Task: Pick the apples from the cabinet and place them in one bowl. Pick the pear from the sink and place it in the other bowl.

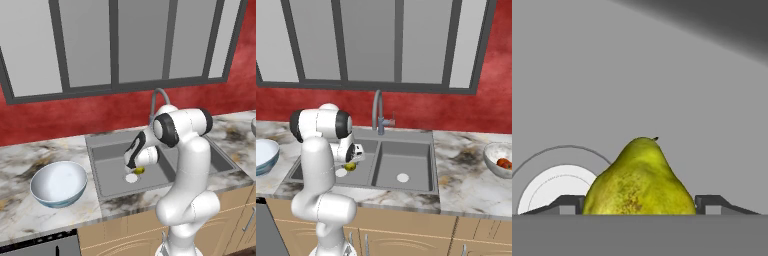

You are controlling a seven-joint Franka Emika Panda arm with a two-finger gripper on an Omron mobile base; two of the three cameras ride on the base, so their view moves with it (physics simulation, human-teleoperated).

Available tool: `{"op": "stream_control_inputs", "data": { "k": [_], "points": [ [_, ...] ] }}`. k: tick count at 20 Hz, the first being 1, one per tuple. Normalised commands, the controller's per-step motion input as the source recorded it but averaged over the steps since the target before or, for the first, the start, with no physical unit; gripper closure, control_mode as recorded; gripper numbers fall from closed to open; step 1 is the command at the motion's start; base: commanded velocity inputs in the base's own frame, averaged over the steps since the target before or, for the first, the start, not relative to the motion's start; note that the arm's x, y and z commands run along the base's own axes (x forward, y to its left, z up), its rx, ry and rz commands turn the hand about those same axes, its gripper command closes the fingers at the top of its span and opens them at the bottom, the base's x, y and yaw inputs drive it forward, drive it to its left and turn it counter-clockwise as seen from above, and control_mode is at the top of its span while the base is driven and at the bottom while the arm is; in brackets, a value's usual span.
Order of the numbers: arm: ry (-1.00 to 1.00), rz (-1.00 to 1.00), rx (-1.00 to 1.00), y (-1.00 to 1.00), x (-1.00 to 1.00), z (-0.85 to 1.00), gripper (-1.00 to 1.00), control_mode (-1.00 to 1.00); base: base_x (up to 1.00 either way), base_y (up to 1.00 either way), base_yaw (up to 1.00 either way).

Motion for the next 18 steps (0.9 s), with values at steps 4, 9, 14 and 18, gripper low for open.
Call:
{"op": "stream_control_inputs", "data": {
  "k": [4,9,14,18],
  "points": [
    [0.0,0.0,0.0,0.0,0.0,0.0,1.0,-1.0,0.0,0.0,0.0],
    [0.0,0.0,0.0,0.0,0.0,0.0,1.0,-1.0,0.0,0.0,0.0],
    [-0.04,0.0,0.0,0.0,-0.4,0.39,1.0,-1.0,0.0,0.0,0.0],
    [-0.13,0.0,0.0,0.05,-0.53,0.78,1.0,-1.0,0.0,0.0,0.0]
  ]
}}
